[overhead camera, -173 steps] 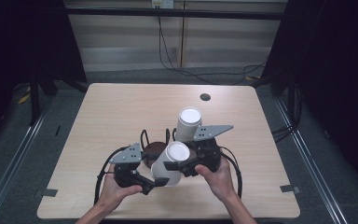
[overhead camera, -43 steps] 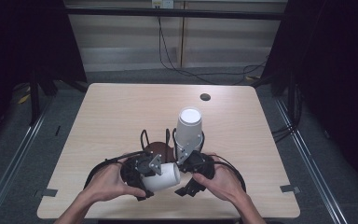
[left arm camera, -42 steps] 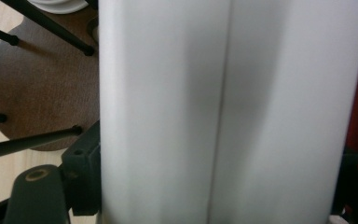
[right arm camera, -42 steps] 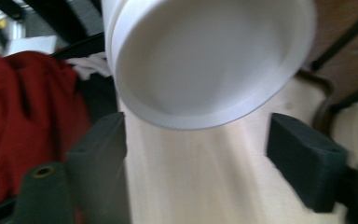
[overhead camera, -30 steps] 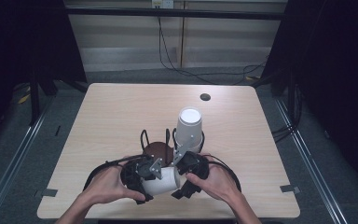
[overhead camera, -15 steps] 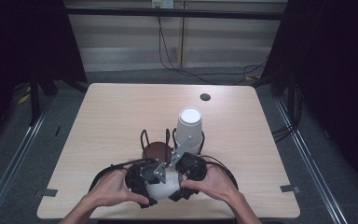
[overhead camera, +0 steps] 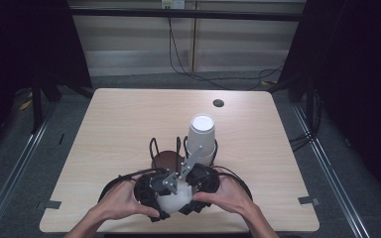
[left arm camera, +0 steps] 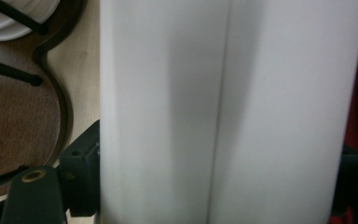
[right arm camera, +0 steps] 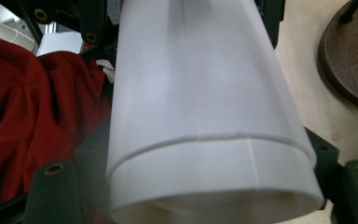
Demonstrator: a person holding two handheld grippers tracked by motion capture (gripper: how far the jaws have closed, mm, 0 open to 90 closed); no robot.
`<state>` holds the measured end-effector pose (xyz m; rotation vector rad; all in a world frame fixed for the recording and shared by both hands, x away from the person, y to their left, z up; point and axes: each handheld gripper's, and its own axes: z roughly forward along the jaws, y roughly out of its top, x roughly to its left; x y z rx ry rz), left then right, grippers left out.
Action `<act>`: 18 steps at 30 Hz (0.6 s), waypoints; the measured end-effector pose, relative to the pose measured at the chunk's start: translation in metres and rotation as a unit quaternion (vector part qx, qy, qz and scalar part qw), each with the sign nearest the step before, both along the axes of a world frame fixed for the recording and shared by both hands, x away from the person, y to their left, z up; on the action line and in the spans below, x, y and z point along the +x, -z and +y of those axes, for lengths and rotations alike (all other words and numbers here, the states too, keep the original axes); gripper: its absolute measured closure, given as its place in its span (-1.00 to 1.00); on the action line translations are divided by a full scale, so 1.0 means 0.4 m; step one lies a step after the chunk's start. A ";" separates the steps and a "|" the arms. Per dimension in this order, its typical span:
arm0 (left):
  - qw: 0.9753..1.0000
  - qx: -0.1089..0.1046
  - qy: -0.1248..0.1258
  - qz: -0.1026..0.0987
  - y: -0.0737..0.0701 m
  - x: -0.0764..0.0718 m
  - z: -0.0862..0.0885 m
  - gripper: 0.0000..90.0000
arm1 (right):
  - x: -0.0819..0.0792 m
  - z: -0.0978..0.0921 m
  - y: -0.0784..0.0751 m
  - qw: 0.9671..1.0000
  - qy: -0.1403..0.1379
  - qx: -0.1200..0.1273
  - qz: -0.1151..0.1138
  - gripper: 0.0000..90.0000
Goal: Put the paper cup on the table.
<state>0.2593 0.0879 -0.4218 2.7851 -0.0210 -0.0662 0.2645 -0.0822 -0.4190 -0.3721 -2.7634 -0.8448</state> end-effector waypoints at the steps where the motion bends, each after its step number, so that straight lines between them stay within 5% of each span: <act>1: 1.000 0.000 0.002 -0.002 0.000 0.001 0.000 -0.64 | -0.001 -0.001 0.000 1.000 0.002 -0.002 0.002 -0.42; 5: 1.000 -0.005 0.002 -0.008 0.001 0.000 0.002 -0.68 | -0.001 -0.001 0.001 1.000 0.001 -0.002 0.000 -0.42; 7: 1.000 -0.017 -0.010 -0.008 0.000 -0.001 0.005 -0.72 | 0.000 -0.002 -0.001 1.000 0.004 0.006 -0.017 -0.42; 11: 0.999 -0.039 -0.019 -0.007 0.000 0.002 0.016 -0.69 | 0.001 -0.002 -0.001 1.000 0.008 0.012 -0.017 -0.42; 18: 0.996 -0.071 -0.013 -0.045 0.004 -0.001 0.020 -0.71 | 0.004 -0.011 -0.005 1.000 0.023 0.008 -0.019 -0.42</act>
